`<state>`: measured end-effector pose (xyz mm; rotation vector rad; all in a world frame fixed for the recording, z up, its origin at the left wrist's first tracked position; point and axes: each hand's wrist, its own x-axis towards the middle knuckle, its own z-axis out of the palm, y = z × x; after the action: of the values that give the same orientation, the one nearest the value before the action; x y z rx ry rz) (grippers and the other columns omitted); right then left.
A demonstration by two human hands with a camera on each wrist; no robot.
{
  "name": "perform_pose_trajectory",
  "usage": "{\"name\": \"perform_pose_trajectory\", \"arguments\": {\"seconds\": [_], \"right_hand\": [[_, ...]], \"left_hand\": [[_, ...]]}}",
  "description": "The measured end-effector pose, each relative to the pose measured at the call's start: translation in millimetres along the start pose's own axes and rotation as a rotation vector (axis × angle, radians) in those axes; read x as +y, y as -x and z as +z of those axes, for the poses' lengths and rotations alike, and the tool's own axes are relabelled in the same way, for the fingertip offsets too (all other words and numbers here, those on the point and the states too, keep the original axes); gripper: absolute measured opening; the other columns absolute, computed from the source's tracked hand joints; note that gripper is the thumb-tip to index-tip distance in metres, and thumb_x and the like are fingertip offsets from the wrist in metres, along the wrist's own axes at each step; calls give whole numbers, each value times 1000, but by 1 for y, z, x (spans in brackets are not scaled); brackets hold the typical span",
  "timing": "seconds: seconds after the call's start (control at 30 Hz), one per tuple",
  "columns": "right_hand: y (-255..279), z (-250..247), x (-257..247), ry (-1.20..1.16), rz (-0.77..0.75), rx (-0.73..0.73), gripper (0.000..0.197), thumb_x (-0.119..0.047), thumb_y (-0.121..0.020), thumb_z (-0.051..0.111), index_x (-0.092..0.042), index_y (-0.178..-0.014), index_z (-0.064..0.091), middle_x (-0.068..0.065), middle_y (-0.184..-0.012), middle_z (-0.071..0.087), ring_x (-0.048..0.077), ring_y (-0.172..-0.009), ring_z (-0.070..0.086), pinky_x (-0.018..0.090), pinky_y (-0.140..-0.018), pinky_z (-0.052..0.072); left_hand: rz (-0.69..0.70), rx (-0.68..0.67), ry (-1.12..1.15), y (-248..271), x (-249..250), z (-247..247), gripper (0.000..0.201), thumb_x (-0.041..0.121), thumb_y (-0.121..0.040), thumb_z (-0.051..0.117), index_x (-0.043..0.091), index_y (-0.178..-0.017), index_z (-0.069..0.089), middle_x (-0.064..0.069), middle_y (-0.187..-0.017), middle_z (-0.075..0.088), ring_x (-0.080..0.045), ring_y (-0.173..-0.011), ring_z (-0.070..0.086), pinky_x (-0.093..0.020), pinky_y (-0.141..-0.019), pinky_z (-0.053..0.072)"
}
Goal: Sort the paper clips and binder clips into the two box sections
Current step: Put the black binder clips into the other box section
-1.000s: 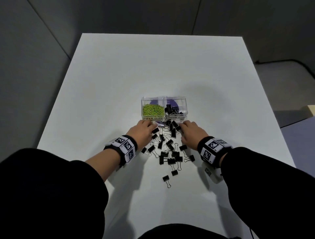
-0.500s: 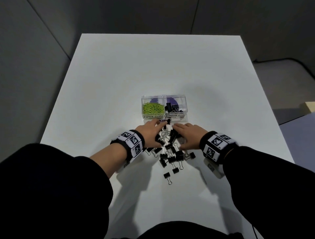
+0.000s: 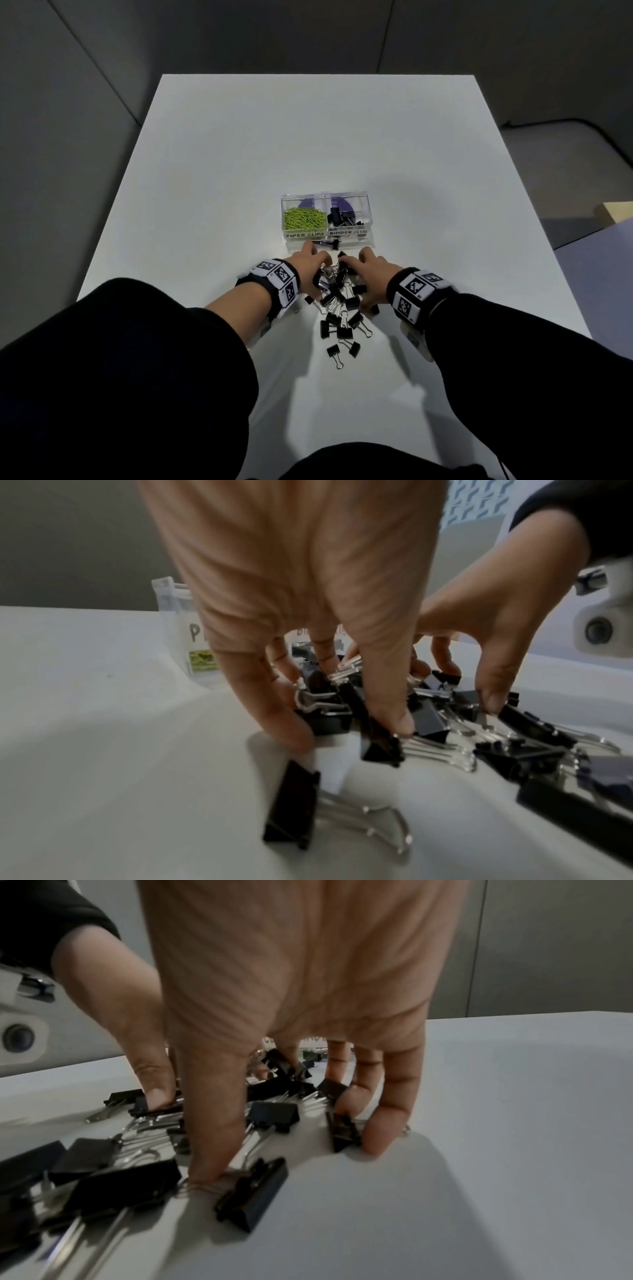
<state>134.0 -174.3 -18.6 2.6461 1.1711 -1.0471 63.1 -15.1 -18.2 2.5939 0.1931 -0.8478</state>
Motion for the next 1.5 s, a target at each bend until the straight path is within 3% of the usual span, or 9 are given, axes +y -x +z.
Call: {"name": "perform_pose_trajectory", "arguments": {"seconds": [0.17,0.3,0.43,0.6,0.73,0.83,1.1,1.33,1.5], "right_hand": [[1,1,0,-6,-16,69,73,-22,-76,69,-23,-138,30,10,-127,37,29,-100,56,38,-82,54],[-2,0,0,-38,3,61,63,-14,-79,66,-21,-133,35,12,-125,39,29,-84,57,38,-74,54],[-2,0,1,-81,-4,72,59,-13,-81,64,-20,-132,37,12,-125,40,34,-92,60,41,-79,54],[-1,6,2,-53,-52,208,50,-14,-91,49,-20,-140,38,8,-132,45,29,-107,57,37,-88,49],[4,9,-2,-51,-23,117,70,-36,-84,56,-22,-145,24,7,-141,33,28,-121,43,40,-92,48],[3,13,-7,-52,28,160,68,-44,-81,62,-23,-139,32,8,-134,36,28,-118,43,40,-89,47],[-4,7,-4,-200,73,111,45,-38,-82,64,-17,-116,44,10,-119,43,31,-96,58,38,-79,50],[-5,1,0,-245,11,142,32,-16,-88,56,-14,-118,46,14,-121,50,32,-102,57,37,-84,45],[1,-1,5,-211,-12,204,21,-6,-89,50,-7,-111,51,16,-116,55,31,-101,56,34,-84,43]], "left_hand": [[-24,10,38,4,-2,3,56,18,-79,71,11,-127,43,-15,-133,34,-33,-110,53,-37,-96,46],[-31,38,71,5,-4,6,51,20,-81,69,12,-127,46,-14,-130,39,-32,-108,54,-36,-95,47],[-44,74,97,7,-7,8,48,23,-85,65,12,-128,48,-14,-127,45,-30,-111,53,-32,-93,43],[-55,141,130,11,-6,11,42,25,-90,58,11,-128,52,-14,-127,48,-29,-113,52,-32,-96,41],[-65,165,137,11,-4,14,40,25,-91,57,11,-128,52,-15,-126,47,-30,-113,53,-33,-96,41],[-67,165,135,12,-2,15,40,24,-91,57,11,-128,52,-14,-127,46,-30,-111,53,-34,-96,42],[-36,192,111,20,-4,14,38,21,-91,57,10,-127,54,-11,-125,50,-27,-112,53,-34,-97,42],[-64,251,136,30,-9,6,34,22,-92,55,8,-122,58,-12,-124,56,-27,-113,53,-33,-96,42],[-59,314,170,38,-12,0,33,24,-91,57,7,-120,60,-11,-122,61,-25,-110,57,-30,-94,43]]}}
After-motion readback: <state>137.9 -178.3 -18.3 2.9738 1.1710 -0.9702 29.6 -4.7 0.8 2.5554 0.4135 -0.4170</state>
